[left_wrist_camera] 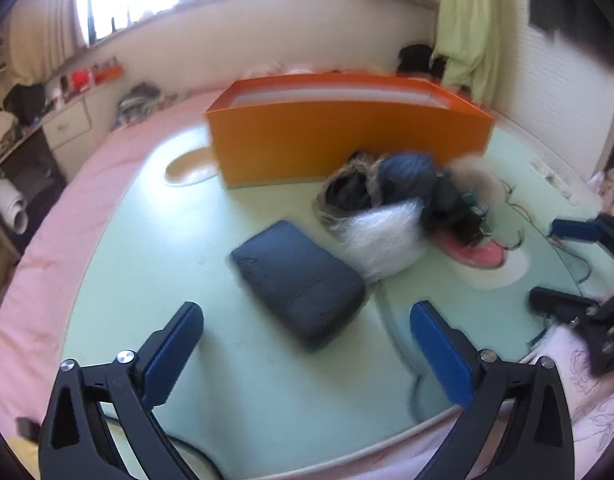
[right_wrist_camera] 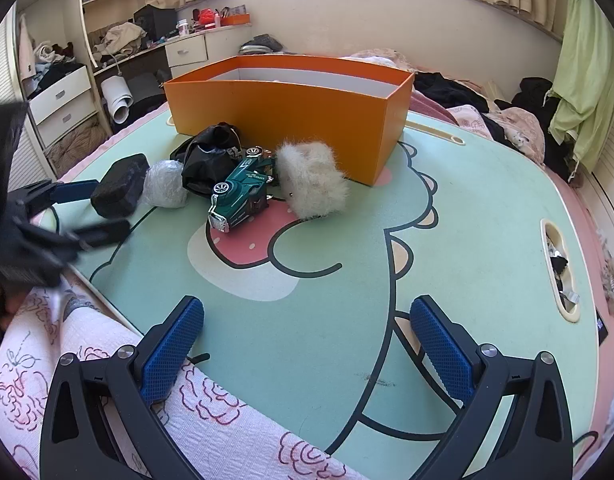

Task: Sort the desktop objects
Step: 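Lift the black case out and set it on the table, open left gripper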

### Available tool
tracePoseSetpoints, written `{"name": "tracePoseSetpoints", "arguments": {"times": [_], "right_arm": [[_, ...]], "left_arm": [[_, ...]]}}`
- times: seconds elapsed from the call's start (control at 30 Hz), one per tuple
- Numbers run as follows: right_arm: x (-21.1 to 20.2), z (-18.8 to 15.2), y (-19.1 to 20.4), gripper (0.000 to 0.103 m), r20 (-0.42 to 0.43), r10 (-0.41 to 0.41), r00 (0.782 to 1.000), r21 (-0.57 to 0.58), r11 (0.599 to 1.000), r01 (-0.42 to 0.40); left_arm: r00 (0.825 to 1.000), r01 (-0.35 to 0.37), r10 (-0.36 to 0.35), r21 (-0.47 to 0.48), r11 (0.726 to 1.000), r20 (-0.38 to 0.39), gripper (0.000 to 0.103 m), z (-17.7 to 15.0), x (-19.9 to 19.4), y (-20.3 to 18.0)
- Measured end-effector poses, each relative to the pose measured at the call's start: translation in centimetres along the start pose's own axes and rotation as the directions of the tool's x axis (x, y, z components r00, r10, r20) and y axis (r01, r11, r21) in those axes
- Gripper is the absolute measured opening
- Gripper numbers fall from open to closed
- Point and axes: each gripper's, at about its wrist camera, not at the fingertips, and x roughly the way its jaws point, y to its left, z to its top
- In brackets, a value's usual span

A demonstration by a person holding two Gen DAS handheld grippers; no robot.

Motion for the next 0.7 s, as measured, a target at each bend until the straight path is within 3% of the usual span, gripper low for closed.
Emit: {"name": "tracePoseSetpoints", "arguments": {"times": [0.7], "right_arm": [[-0.02, -0.21, -0.05, 0.103, -0.005, -0.023, 1.0, 0.003, 1.0, 0.023]], "left_arm": [[1.0, 0.012, -0.012, -0.001, 1.0, 0.002, 0.103, -0.25, 0.01, 0.56]]}}
